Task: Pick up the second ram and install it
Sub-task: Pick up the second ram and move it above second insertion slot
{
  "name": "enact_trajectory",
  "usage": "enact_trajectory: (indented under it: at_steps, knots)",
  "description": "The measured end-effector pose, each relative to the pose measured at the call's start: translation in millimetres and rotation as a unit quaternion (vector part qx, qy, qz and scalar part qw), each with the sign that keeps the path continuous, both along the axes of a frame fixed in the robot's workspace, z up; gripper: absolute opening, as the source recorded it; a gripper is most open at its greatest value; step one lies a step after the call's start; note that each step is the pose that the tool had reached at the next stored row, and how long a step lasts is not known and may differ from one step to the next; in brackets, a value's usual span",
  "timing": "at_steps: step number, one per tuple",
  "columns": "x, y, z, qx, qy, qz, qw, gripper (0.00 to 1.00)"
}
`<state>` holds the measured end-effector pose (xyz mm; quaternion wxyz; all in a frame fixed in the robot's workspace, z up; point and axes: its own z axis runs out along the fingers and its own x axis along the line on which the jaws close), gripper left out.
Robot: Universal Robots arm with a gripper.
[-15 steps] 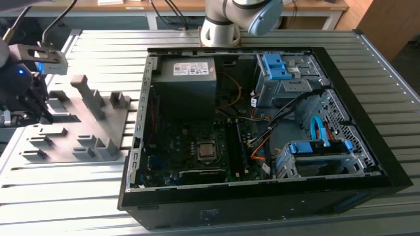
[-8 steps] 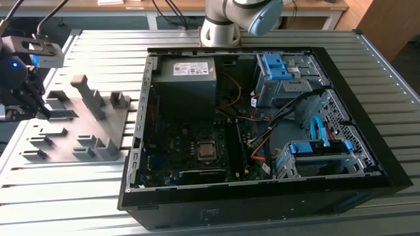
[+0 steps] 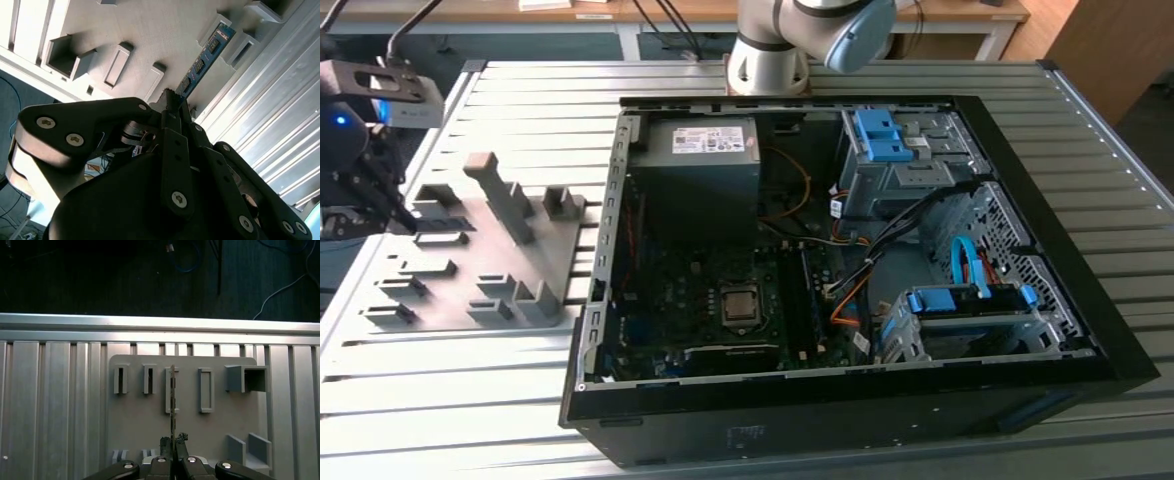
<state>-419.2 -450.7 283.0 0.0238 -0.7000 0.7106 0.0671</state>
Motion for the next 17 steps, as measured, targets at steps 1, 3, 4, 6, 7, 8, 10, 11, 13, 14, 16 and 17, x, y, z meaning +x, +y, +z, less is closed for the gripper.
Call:
enact_trajectory:
  at_steps: [1, 3, 4, 6, 7, 8, 10, 11, 13, 14, 16, 17]
  knots:
    - [0.0, 0.0, 1.4, 0.0008, 0.0000, 0.000, 1.0000, 0.14]
    - [0.0, 0.0, 4.3, 0.0024, 0.0000, 0.000, 1.0000, 0.14]
    - [0.0, 0.0, 5.6, 0.0031, 0.0000, 0.000, 1.0000, 0.14]
    - [0.0, 0.0, 8.5, 0.0046, 0.0000, 0.000, 1.0000, 0.14]
    - [0.0, 0.0, 9.8, 0.0052, 0.0000, 0.000, 1.0000, 0.14]
    - [0.0, 0.0, 11.3, 0.0058, 0.0000, 0.000, 1.0000, 0.14]
    - [0.0, 0.0, 14.6, 0.0068, 0.0000, 0.000, 1.0000, 0.14]
    - [0.0, 0.0, 16.4, 0.0072, 0.0000, 0.000, 1.0000, 0.14]
    - [0.0, 0.0, 19.5, 0.0079, 0.0000, 0.000, 1.0000, 0.14]
    - [0.0, 0.0, 21.0, 0.0083, 0.0000, 0.000, 1.0000, 0.14]
    - [0.0, 0.0, 23.9, 0.0090, 0.0000, 0.000, 1.0000, 0.14]
    - [0.0, 0.0, 25.6, 0.0093, 0.0000, 0.000, 1.0000, 0.14]
